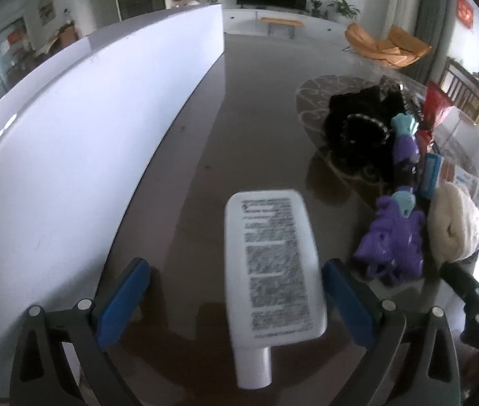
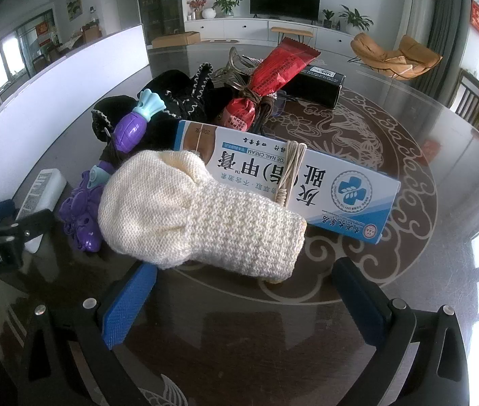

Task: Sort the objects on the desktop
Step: 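Grasp the white lotion bottle with the left tool and lift it, then grasp the purple octopus toy with the right tool while the left tool holds the bottle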

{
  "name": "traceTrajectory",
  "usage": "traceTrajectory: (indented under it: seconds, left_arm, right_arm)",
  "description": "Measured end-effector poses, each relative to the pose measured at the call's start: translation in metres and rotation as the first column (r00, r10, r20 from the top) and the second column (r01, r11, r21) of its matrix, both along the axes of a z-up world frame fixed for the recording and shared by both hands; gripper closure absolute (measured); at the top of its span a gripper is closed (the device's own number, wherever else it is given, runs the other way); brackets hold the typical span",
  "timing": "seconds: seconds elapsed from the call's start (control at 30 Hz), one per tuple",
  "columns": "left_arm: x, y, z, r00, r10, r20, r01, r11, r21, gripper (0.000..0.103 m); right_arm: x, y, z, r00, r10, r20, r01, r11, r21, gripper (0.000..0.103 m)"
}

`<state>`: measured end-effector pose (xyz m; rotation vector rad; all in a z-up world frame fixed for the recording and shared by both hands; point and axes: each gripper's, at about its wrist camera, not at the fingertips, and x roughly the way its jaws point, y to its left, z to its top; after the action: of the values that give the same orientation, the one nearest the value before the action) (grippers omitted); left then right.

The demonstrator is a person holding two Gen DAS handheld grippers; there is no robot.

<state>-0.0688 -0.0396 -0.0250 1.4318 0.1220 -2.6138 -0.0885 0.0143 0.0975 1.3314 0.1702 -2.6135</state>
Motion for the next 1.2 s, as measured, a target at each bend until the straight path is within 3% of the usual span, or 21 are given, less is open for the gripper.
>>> traceTrajectory:
  seconds: [0.03,0.1,0.13,0.2,0.27,0.3,0.33,0.4,0.47,0.57,0.67,0.77,0.8,0.83,0.9,1.2]
  left_arm:
    - [-0.001,0.001,0.001,1.000,-0.001,0.005,0.001,1.000,0.003,0.002]
    - [0.003,0.004,0.010,0.999,-0.027,-0.031,0.027,1.000,-0.013,0.052]
    - [0.004,0.005,0.012,0.999,-0.032,-0.014,0.031,0.999,-0.019,0.052]
    - [0.012,0.002,0.014,0.999,-0.036,-0.023,0.036,0.999,0.038,0.052]
    - [0.032,-0.003,0.016,0.999,-0.032,-0.039,0.035,0.995,0.089,0.052]
    - [0.042,-0.005,0.017,0.998,-0.030,-0.051,0.036,0.992,0.117,0.052]
    - [0.055,-0.006,0.018,0.997,-0.026,-0.068,0.036,0.990,0.138,0.052]
    - [0.073,-0.002,0.016,0.996,-0.024,-0.092,0.037,0.988,0.147,0.052]
    - [0.092,0.000,0.013,0.992,-0.020,-0.121,0.039,0.987,0.154,0.052]
    - [0.108,-0.001,0.014,0.988,-0.014,-0.155,0.042,0.982,0.182,0.052]
    - [0.116,-0.001,0.013,0.984,-0.035,-0.174,0.062,0.986,0.156,0.052]
    - [0.122,-0.006,0.014,0.980,-0.036,-0.197,0.069,0.984,0.163,0.052]
    - [0.124,-0.008,0.015,0.978,-0.033,-0.205,0.069,0.983,0.171,0.052]
    - [0.125,-0.009,0.017,0.976,-0.030,-0.215,0.069,0.981,0.178,0.052]
    - [0.127,-0.013,0.022,0.970,-0.027,-0.240,0.074,0.979,0.189,0.052]
    - [0.151,-0.022,0.069,0.935,0.004,-0.353,0.089,0.965,0.247,0.052]
  right_arm:
    - [0.000,0.000,0.000,1.000,0.000,0.000,0.000,1.000,0.000,0.000]
    - [0.000,0.000,0.000,1.000,0.000,0.000,0.000,1.000,0.000,0.000]
    - [0.000,0.000,0.000,1.000,0.000,0.000,0.000,1.000,0.000,0.000]
    - [0.000,0.000,0.000,1.000,0.011,0.005,-0.011,1.000,-0.001,0.000]
    - [0.008,0.003,0.009,0.998,0.049,0.032,-0.050,0.998,0.040,0.009]
    - [0.015,0.005,0.018,0.999,0.049,0.007,-0.049,0.997,0.054,0.018]
    - [0.029,0.007,0.037,0.997,0.053,-0.052,-0.051,0.998,0.044,0.018]
    - [0.041,0.001,0.065,0.990,0.083,-0.113,-0.087,0.996,-0.031,0.018]
    - [0.034,-0.021,0.078,0.983,0.167,-0.081,-0.175,0.977,-0.118,0.018]
    - [0.007,-0.063,0.073,0.967,0.256,-0.002,-0.251,0.944,-0.215,0.019]
    - [-0.020,-0.095,0.049,0.958,0.268,0.103,-0.246,0.951,-0.187,0.023]
    - [-0.041,-0.113,0.027,0.958,0.221,0.182,-0.204,0.973,-0.109,0.034]
    - [-0.045,-0.117,0.024,0.961,0.208,0.182,-0.194,0.977,-0.091,0.038]
    - [-0.047,-0.119,0.025,0.962,0.206,0.177,-0.194,0.977,-0.084,0.053]
    - [-0.049,-0.119,0.027,0.959,0.216,0.182,-0.200,0.974,-0.104,0.065]
    - [-0.025,-0.090,0.081,0.963,0.258,0.085,-0.236,0.950,-0.203,0.066]
